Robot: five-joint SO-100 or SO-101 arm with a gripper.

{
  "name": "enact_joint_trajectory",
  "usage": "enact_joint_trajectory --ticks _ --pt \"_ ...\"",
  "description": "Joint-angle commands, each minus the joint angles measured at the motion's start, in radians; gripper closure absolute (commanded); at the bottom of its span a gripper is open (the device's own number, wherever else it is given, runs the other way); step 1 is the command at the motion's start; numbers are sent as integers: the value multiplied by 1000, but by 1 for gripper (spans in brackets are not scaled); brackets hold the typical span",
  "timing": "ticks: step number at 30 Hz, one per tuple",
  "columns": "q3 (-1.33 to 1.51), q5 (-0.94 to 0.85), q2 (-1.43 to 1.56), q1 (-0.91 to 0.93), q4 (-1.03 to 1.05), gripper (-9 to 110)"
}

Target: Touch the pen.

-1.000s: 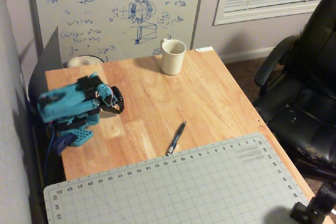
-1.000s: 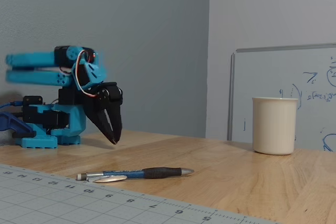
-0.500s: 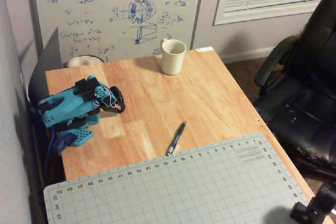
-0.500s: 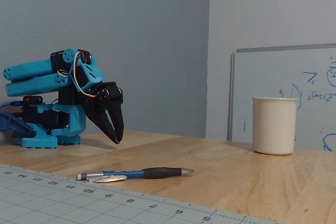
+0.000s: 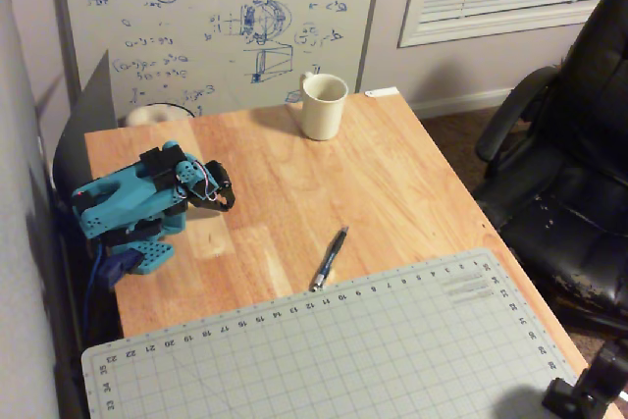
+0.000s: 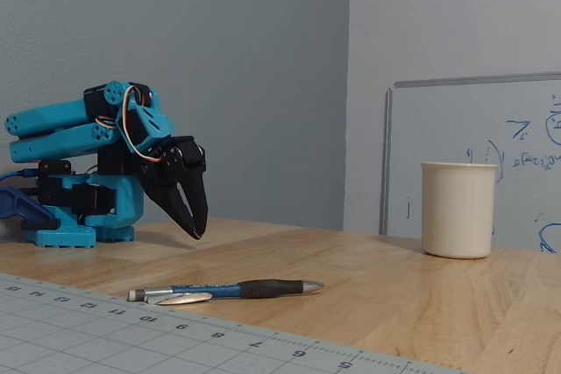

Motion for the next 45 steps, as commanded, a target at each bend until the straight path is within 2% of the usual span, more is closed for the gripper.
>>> enact_joint_trajectory --ticks 1,10,19,31,45 --pt "-127 0 20 12 -18 101" --pt "-348 0 -189 14 -18 101" --pt "-747 3 -652 20 -18 101" --pt "-1279 -3 -1204 284 -18 101" --pt "-1750 -3 -1821 453 -18 101"
